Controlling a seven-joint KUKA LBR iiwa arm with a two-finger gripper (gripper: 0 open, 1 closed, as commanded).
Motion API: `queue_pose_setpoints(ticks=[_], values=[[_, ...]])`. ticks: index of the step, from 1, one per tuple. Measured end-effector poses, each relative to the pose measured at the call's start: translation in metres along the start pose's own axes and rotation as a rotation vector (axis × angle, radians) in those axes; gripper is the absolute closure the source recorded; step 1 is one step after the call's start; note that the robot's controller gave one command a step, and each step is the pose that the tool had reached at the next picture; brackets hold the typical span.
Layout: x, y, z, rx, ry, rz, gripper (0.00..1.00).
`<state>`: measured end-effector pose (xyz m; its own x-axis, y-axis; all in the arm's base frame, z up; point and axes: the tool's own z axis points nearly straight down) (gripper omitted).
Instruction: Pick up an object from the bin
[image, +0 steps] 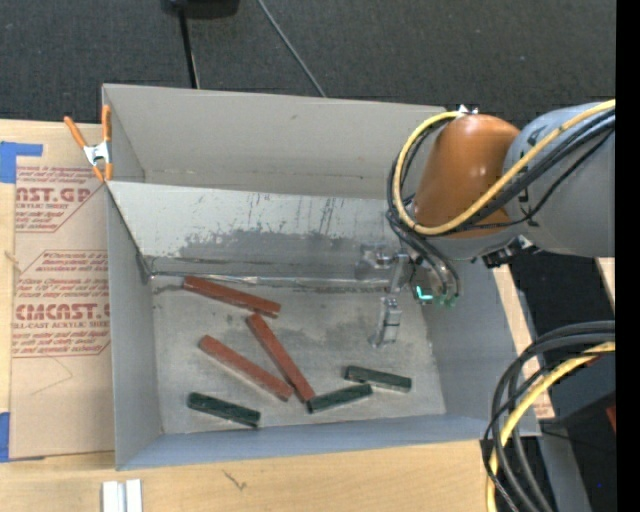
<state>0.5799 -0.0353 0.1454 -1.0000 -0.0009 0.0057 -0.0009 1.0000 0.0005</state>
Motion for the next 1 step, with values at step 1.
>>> queue_pose_setpoints(ticks=[1], values=[[-0.0019,0.0000,-0.0037,0.001,-0.007,0.000,0.00]])
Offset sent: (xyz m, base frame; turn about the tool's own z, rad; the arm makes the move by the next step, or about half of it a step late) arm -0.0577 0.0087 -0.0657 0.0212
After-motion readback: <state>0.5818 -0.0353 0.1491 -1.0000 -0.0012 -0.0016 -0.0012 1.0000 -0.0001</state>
